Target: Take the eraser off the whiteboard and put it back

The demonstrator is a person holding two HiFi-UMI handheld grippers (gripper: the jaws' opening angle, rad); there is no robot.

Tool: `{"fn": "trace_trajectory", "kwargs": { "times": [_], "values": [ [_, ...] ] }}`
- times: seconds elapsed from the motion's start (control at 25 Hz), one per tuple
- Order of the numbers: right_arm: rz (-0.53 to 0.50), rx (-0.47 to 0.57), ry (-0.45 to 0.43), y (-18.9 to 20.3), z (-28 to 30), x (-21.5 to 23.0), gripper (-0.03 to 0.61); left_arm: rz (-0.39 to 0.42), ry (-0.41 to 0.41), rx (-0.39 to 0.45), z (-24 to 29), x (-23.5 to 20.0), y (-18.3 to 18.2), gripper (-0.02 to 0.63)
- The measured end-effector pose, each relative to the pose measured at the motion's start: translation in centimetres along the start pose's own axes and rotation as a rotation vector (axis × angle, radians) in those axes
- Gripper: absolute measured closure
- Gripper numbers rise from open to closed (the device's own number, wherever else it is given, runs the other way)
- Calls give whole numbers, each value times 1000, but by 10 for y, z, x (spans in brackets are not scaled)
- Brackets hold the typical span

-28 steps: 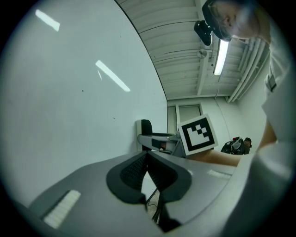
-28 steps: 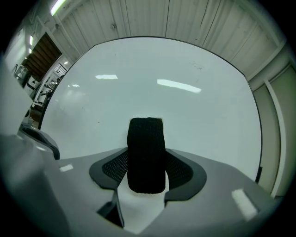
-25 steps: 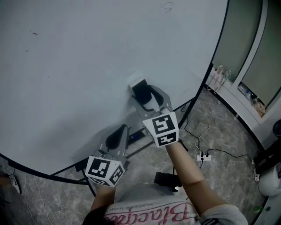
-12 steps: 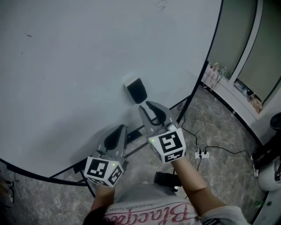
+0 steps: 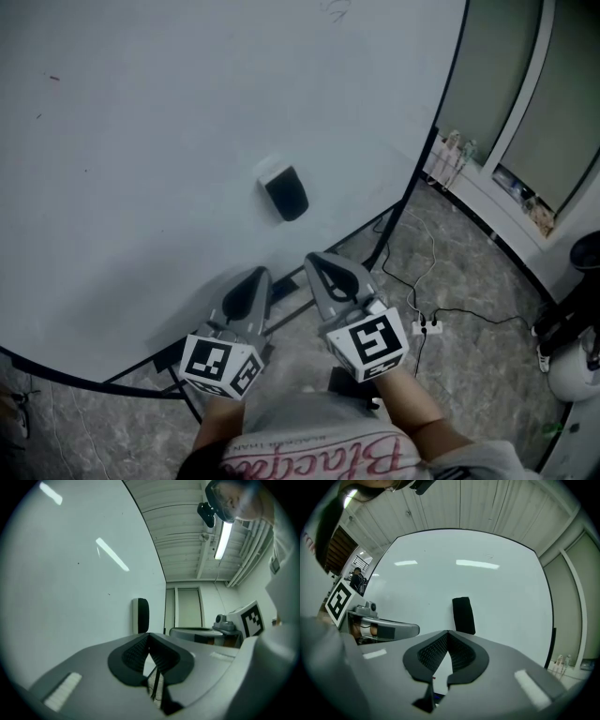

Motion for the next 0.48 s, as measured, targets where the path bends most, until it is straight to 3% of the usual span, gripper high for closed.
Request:
{"fn": "trace_trajectory", "kwargs": {
  "times": [0.48],
  "values": [
    [62,-34,54,12,-22,-4,578,-4,23,3,2,6,0,614]
  ]
}}
Point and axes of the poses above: the fingertips, and each gripper's own axes: z forward along the fingers, x to its right, y out of its underside, the point moved 4 cm from there along -z, backward along the fingers, and after that the axes turned 10 degrees about -y, right-handed, at the moved point
